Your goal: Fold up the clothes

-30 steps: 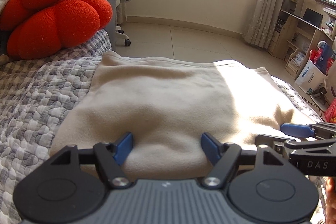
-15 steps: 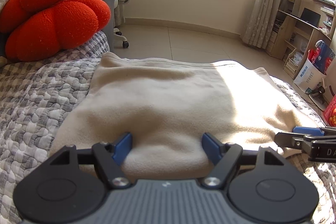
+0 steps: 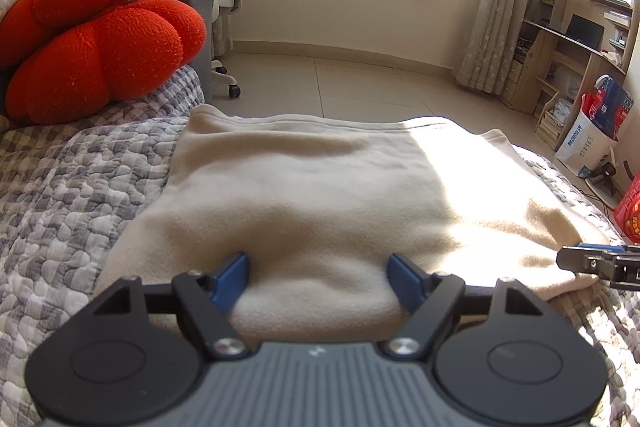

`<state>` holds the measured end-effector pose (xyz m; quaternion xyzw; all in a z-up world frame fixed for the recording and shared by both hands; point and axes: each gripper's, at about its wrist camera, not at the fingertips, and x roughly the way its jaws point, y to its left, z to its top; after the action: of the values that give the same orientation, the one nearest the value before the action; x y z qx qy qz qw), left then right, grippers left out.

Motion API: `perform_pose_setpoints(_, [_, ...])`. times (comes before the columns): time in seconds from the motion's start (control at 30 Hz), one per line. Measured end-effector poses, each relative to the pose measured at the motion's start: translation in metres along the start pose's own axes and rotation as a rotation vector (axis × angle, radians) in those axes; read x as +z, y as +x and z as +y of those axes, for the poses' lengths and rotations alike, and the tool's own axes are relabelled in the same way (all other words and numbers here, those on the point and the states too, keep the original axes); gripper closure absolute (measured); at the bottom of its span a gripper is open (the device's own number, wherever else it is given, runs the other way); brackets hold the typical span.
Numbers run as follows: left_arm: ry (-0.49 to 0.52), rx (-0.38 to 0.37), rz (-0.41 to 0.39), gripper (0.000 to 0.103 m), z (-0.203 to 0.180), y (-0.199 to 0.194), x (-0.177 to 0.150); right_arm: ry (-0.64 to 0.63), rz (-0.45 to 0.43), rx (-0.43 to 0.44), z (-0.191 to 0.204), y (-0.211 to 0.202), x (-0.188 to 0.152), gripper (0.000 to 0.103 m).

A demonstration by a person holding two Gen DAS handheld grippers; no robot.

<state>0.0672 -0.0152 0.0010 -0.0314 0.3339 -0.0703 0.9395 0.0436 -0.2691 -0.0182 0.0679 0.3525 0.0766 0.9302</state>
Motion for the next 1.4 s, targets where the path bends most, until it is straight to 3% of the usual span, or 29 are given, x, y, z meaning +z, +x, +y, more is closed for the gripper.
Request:
perform_pose_setpoints(0.23, [0.001, 0.005, -0.005, 0.024, -0.002, -0.001, -0.001, -0.016, -0.008, -0.022, -0.009, -0.005, -0.001, 0.073])
perform_pose_setpoints(0.37, [0.0, 0.001, -0.005, 0.024, 0.0, -0.001, -0.001, 0.04, -0.012, -0.026, -0.022, -0.009, 0.0, 0.088])
perform_pose_setpoints(0.47, [0.001, -0.005, -0.001, 0.024, 0.001, -0.001, 0.001, 0.027, -0.01, -0.126, -0.03, -0.011, -0.002, 0.088])
perform_pose_setpoints(0.67, [-0.038, -0.044, 0.027, 0.025, 0.013, -0.002, 0.008, 0.131, -0.014, -0.053, -0.046, -0.012, -0.005, 0.088])
perform_pose_setpoints(0.97, [-0.068, -0.099, 0.04, 0.028, 0.059, -0.009, 0.005, 0.119, -0.014, -0.056, -0.043, -0.012, -0.005, 0.087])
perform_pose_setpoints(1.1, [-0.13, -0.106, 0.038, 0.051, 0.075, -0.014, 0.009, 0.132, -0.017, -0.047, -0.046, -0.013, -0.006, 0.086])
perform_pose_setpoints(1.17, [-0.195, -0.118, 0.039, 0.051, 0.084, -0.016, 0.011, 0.141, -0.016, -0.04, -0.048, -0.013, -0.006, 0.086])
perform_pose_setpoints(1.3, [-0.245, -0.009, 0.019, 0.05, 0.095, -0.026, 0.016, 0.181, -0.016, -0.022, -0.052, -0.017, -0.007, 0.086])
perform_pose_setpoints(1.33, [-0.264, 0.05, 0.009, 0.041, 0.099, -0.031, 0.017, 0.21, -0.02, -0.004, -0.055, -0.018, -0.007, 0.085])
perform_pose_setpoints(1.4, [-0.301, 0.109, -0.009, 0.038, 0.108, -0.036, 0.017, 0.258, -0.039, 0.028, -0.061, -0.022, -0.007, 0.084])
